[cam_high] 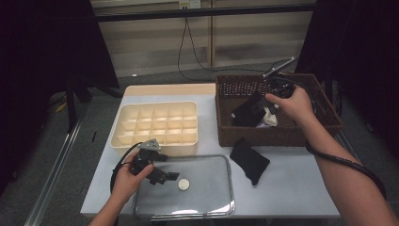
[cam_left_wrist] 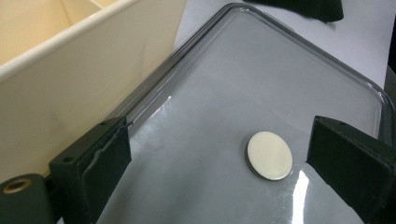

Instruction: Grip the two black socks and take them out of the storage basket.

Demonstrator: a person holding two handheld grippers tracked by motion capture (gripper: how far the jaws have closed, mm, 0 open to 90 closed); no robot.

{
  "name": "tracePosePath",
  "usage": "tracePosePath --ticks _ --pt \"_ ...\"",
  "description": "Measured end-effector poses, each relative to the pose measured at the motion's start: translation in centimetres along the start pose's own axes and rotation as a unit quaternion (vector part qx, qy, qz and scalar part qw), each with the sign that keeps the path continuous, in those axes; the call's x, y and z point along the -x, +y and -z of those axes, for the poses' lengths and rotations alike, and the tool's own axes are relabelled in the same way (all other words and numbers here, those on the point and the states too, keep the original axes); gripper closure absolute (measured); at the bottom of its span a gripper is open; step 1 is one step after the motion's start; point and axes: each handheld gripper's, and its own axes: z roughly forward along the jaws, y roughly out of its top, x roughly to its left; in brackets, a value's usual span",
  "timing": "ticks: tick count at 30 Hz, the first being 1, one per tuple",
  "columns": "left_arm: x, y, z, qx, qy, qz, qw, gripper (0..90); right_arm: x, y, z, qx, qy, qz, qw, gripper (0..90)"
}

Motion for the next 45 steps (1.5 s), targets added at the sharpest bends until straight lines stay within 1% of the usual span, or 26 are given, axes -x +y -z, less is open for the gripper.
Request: tracePosePath --ticks 1,3,5,6,7,10,11,13,14,16,17,20,21,22,27,30,33,35,36,37,39,40,41,42,44,45 --pt "0.0 0.0 0.0 -0.001 0.001 0.000 1.0000 6.1 0.1 0.0 -0.3 0.000 -0.002 0.000 1.0000 8.8" --pt "0.0 0.0 0.1 0.000 0.001 0.002 1.0000 6.1 0.4 0.0 -0.9 -0.004 -0.001 0.010 0.9999 7.9" --pt "0.0 -0.1 0.1 -0.001 0.002 0.001 1.0000 6.1 0.5 0.1 -1.4 -0.005 -0.002 0.006 1.0000 7.3" --pt "0.0 -0.1 0.1 -0.001 0.002 0.002 1.0000 6.1 0.7 0.1 -1.8 -0.005 -0.004 0.011 0.9999 7.6" --pt "-0.1 -0.1 0.1 -0.001 -0.003 0.002 1.0000 6.1 0.7 0.1 -1.9 -0.009 -0.007 0.008 0.9999 8.4" --pt "-0.1 -0.1 0.2 -0.004 0.003 0.002 1.0000 6.1 1.2 0.2 -2.4 0.005 -0.004 0.007 1.0000 16.9" --pt "-0.2 -0.2 0.2 0.002 0.004 0.003 1.0000 6.1 1.3 0.3 -2.5 0.007 -0.001 0.007 1.0000 17.9" --pt "-0.2 -0.2 0.3 -0.002 0.002 0.003 1.0000 6.1 1.5 0.5 -2.7 0.007 -0.003 0.001 1.0000 22.4" --pt "-0.2 -0.2 0.3 0.000 0.007 0.002 1.0000 6.1 1.8 0.5 -2.9 0.007 -0.002 0.004 1.0000 25.0" --pt "-0.2 -0.2 0.4 -0.002 0.007 0.002 1.0000 6.1 2.0 0.7 -3.1 0.006 -0.007 -0.001 1.0000 26.5" --pt "-0.2 -0.2 0.4 0.003 0.007 0.003 1.0000 6.1 2.2 0.8 -3.3 0.007 -0.010 -0.001 0.9999 27.0" --pt "-0.2 -0.3 0.5 -0.002 0.008 0.006 1.0000 6.1 2.6 0.9 -3.6 0.009 -0.017 -0.011 0.9998 29.7" --pt "-0.3 -0.3 0.5 -0.002 0.008 0.003 1.0000 6.1 2.8 0.9 -3.8 0.011 -0.014 -0.007 0.9998 32.5" --pt "-0.3 -0.3 0.5 -0.001 0.009 0.003 1.0000 6.1 2.8 0.9 -3.9 0.009 -0.014 -0.011 0.9998 33.8" --pt "-0.3 -0.3 0.7 -0.002 0.010 0.001 0.9999 6.1 2.9 1.1 -4.7 0.006 -0.021 -0.003 0.9998 38.0" --pt "-0.3 -0.3 0.7 -0.002 0.011 0.001 0.9999 6.1 3.1 1.2 -5.1 0.003 -0.026 -0.002 0.9997 39.0" --pt "-0.3 -0.3 0.7 -0.002 0.011 0.003 0.9999 6.1 3.3 1.3 -5.7 0.003 -0.026 -0.011 0.9996 42.0" --pt "-0.4 -0.3 0.8 -0.004 0.012 0.002 0.9999 6.2 3.4 1.4 -6.0 0.000 -0.023 -0.006 0.9997 46.8" --pt "-0.3 -0.4 0.7 0.001 0.024 0.005 0.9997 6.2 3.3 1.5 -6.2 -0.001 -0.024 -0.006 0.9997 51.3" --pt "-0.4 -0.4 0.7 0.003 0.011 0.005 0.9999 6.3 3.3 1.5 -6.4 -0.004 -0.020 -0.001 0.9998 58.3" --pt "-0.4 -0.4 0.8 0.004 0.010 0.006 0.9999 6.3 3.2 1.6 -6.6 -0.006 -0.014 0.000 0.9999 69.9" --pt "-0.5 -0.4 0.8 0.004 0.005 0.006 1.0000 6.3 3.1 1.6 -6.8 -0.012 -0.012 -0.001 0.9999 75.0" --pt "-0.5 -0.4 0.8 0.004 0.005 0.006 1.0000 6.3 2.9 1.6 -6.8 -0.017 -0.006 0.000 0.9998 79.5" --pt "-0.5 -0.4 0.8 0.004 0.008 0.006 0.9999 6.3 2.8 1.6 -6.9 -0.017 -0.001 0.004 0.9998 81.3" --pt "-0.6 -0.4 0.8 0.005 0.008 0.006 0.9999 6.3 2.3 1.7 -6.7 -0.027 0.005 0.005 0.9996 82.2" --pt "-0.5 -0.5 0.7 0.006 0.012 0.007 0.9999 6.3 2.1 1.8 -6.4 -0.029 0.007 0.008 0.9995 82.3"
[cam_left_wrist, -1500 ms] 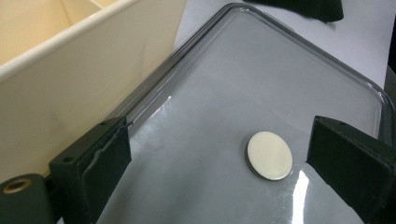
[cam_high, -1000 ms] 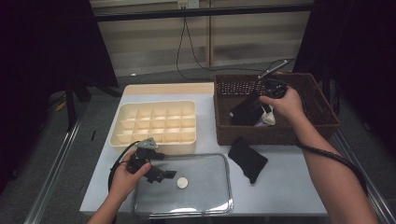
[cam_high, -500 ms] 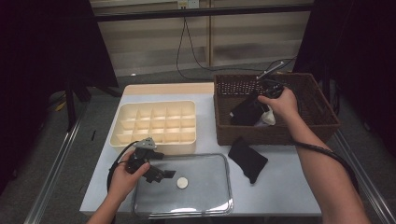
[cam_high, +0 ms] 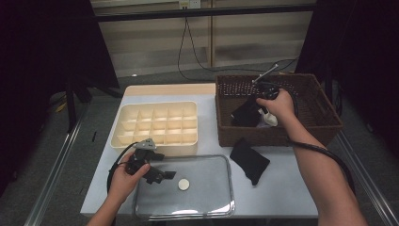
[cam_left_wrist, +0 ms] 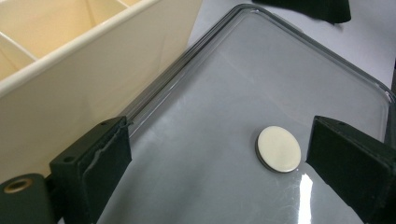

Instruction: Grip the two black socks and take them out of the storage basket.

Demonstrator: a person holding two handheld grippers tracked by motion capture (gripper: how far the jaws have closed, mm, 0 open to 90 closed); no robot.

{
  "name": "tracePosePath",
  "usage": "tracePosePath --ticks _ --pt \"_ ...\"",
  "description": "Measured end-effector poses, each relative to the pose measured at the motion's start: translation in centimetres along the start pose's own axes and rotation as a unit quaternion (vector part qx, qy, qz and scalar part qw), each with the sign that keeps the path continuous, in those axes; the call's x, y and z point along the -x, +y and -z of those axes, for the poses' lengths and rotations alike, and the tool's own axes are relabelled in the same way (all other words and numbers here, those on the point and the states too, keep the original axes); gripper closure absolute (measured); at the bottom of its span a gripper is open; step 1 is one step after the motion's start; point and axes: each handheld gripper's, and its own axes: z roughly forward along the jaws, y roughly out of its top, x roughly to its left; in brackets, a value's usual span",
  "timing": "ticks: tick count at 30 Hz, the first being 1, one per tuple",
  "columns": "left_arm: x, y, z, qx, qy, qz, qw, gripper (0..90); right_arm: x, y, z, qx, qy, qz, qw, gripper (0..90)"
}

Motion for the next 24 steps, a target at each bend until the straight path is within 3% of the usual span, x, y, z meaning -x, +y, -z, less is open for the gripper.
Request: tracePosePath --ticks 1,2,3,9,11,13,14,15,16,24 --pt "0.0 0.0 0.0 -0.001 0.000 -0.001 1.0000 6.3 -0.2 0.0 0.3 -0.003 0.001 0.003 1.0000 82.4" --pt "0.2 0.1 0.0 -0.003 0.013 -0.004 0.9999 6.3 -0.4 0.1 0.6 -0.004 0.000 0.005 1.0000 82.4" --pt "0.1 0.0 -0.1 -0.001 -0.001 -0.003 1.0000 6.3 -0.5 0.0 0.8 0.001 0.004 0.012 0.9999 82.4" --pt "0.2 0.0 -0.1 -0.005 -0.002 0.000 1.0000 6.3 -1.3 -0.2 3.4 0.006 0.015 0.013 0.9998 82.4" --pt "0.2 0.0 0.0 -0.012 0.000 -0.003 0.9999 6.3 -1.5 -0.2 4.3 0.006 0.017 0.012 0.9998 82.5" --pt "0.3 0.0 -0.1 -0.003 0.001 -0.002 1.0000 6.3 -1.7 -0.3 5.1 0.005 0.018 0.013 0.9997 82.4" --pt "0.4 0.0 -0.1 -0.004 0.011 -0.002 0.9999 6.4 -1.8 -0.4 5.5 0.007 0.017 0.015 0.9997 82.4" --pt "0.4 0.1 -0.1 -0.003 0.010 -0.001 0.9999 6.3 -1.9 -0.4 5.9 0.005 0.018 0.013 0.9997 82.5" --pt "0.3 0.0 -0.2 0.004 -0.004 -0.001 1.0000 6.4 -2.0 -0.4 6.2 0.010 0.020 0.016 0.9996 82.4" --pt "0.5 0.1 -0.1 -0.005 -0.005 -0.004 1.0000 6.4 -2.9 -0.6 9.1 0.007 0.019 0.022 0.9996 82.4"
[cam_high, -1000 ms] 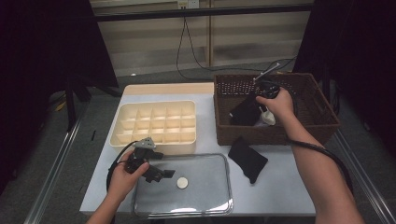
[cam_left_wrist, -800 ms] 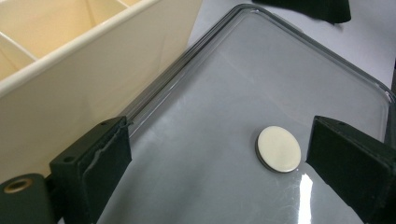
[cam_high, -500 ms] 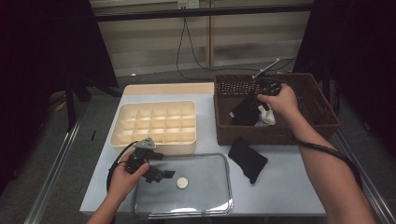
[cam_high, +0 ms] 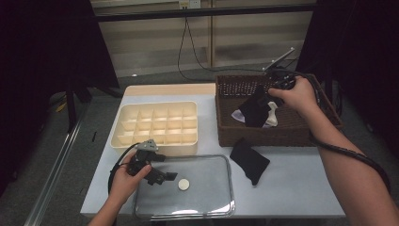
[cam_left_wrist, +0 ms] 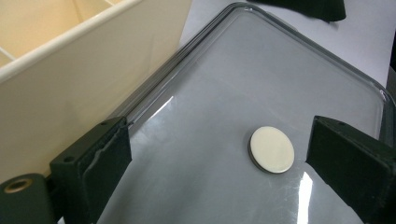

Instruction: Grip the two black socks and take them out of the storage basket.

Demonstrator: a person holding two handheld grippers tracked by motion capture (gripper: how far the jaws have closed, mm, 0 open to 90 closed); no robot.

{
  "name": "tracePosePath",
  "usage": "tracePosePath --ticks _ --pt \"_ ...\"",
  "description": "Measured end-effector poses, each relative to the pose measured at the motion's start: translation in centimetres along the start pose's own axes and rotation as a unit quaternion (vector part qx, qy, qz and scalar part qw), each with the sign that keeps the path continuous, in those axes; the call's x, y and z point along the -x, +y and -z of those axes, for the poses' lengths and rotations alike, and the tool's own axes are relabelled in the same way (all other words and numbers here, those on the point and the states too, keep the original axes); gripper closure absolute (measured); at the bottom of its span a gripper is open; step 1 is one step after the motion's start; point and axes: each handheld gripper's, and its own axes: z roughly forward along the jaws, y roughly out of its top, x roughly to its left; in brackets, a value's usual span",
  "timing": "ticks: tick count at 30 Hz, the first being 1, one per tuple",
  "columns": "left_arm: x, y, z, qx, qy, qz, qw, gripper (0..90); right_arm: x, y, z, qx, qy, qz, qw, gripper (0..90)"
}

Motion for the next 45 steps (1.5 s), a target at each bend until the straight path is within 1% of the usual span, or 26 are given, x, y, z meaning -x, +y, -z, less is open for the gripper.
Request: tracePosePath --ticks 1,2,7,8,10,12,19,24,25,29,35,39,41,45 --pt "0.0 0.0 0.0 0.003 0.000 0.001 1.0000 6.3 -0.1 0.0 0.3 0.002 -0.002 0.003 1.0000 82.4" --pt "0.0 0.0 0.0 0.004 -0.001 0.001 1.0000 6.4 -0.3 0.0 0.6 0.000 -0.002 0.002 1.0000 82.4" --pt "0.0 0.0 0.0 0.002 0.001 0.002 1.0000 6.4 -1.1 0.0 2.1 0.004 0.001 0.005 1.0000 82.4" --pt "0.0 0.0 0.1 0.000 0.001 0.002 1.0000 6.4 -1.2 0.0 2.3 0.004 0.003 0.007 1.0000 82.4" --pt "0.0 0.0 0.0 0.004 0.000 0.003 1.0000 6.4 -1.4 0.0 2.8 0.003 0.000 0.007 1.0000 82.4" --pt "0.1 0.0 0.0 0.002 0.000 0.002 1.0000 6.3 -1.6 0.0 3.2 0.002 0.003 0.007 1.0000 82.4" --pt "0.2 0.0 -0.1 0.002 -0.002 0.002 1.0000 6.4 -1.8 0.0 3.9 0.000 0.006 0.008 1.0000 82.4" --pt "0.1 0.0 -0.1 0.003 -0.002 0.003 1.0000 6.4 -1.9 0.3 4.1 0.001 0.003 0.008 1.0000 82.4" --pt "0.1 0.0 -0.1 0.001 -0.003 0.003 1.0000 6.4 -1.9 0.3 4.2 0.000 0.006 0.009 0.9999 82.4" --pt "0.1 0.1 0.0 -0.002 -0.002 0.002 1.0000 6.3 -2.1 0.5 4.6 0.000 0.001 0.012 0.9999 82.4" --pt "0.1 0.1 0.0 0.000 -0.001 0.002 1.0000 6.4 -2.6 0.6 5.3 0.001 0.002 0.016 0.9999 82.4" --pt "0.2 0.1 0.0 0.001 -0.001 0.001 1.0000 6.4 -2.9 0.5 6.0 0.001 -0.001 0.017 0.9999 82.4" --pt "0.2 0.1 0.0 -0.003 -0.001 0.000 1.0000 6.4 -3.0 0.4 6.5 0.003 0.000 0.018 0.9998 82.4" --pt "0.2 0.1 0.0 -0.001 0.000 -0.001 1.0000 6.4 -3.4 0.3 7.2 0.007 0.000 0.021 0.9998 82.4"
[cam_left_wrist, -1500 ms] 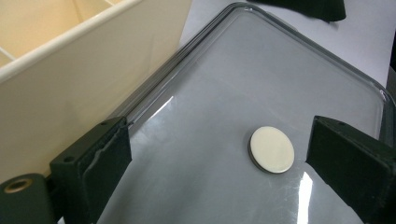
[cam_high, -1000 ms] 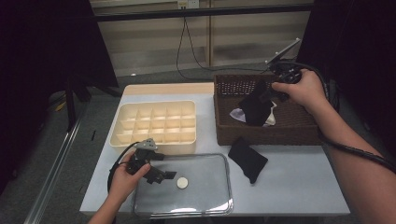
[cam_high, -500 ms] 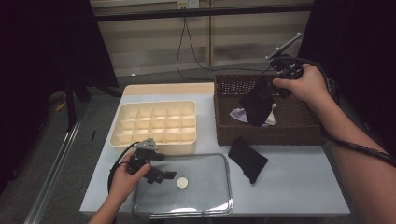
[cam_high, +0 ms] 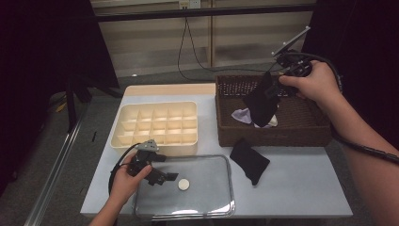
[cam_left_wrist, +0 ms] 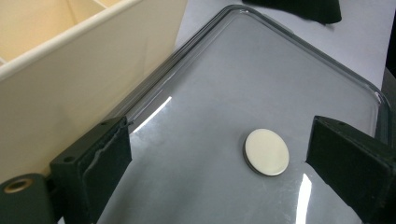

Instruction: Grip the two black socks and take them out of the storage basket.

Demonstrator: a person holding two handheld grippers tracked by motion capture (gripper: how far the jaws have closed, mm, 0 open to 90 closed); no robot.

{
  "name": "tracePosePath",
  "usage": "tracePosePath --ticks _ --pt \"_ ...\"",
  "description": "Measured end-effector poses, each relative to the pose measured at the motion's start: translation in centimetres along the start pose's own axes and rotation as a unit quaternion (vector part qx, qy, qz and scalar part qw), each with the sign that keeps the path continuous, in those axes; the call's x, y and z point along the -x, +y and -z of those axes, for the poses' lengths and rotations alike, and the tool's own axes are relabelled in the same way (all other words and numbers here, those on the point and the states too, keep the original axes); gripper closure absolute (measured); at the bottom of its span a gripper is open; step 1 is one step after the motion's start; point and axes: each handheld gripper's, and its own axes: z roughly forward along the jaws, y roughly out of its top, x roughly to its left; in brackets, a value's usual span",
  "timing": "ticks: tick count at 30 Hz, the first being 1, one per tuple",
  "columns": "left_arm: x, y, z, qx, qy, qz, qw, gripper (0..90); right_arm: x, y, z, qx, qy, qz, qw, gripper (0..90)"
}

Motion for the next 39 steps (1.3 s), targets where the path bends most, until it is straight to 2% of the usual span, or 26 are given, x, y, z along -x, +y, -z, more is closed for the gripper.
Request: tracePosePath --ticks 12,21,30,39 --pt "0.1 0.0 0.0 0.002 0.001 -0.001 1.0000 6.4 -1.1 -0.4 1.2 0.004 0.005 0.007 1.0000 82.3" --pt "0.2 0.1 0.1 -0.001 0.002 -0.003 1.0000 6.4 -1.9 -1.4 1.1 0.004 0.016 0.017 0.9997 82.2" --pt "0.2 0.1 0.0 -0.003 0.002 -0.003 1.0000 6.4 -2.6 -2.3 1.1 0.007 0.016 0.026 0.9995 82.2" --pt "0.3 0.1 -0.1 0.002 0.002 -0.002 1.0000 6.4 -3.4 -3.4 0.2 0.005 0.029 0.033 0.9990 81.6"
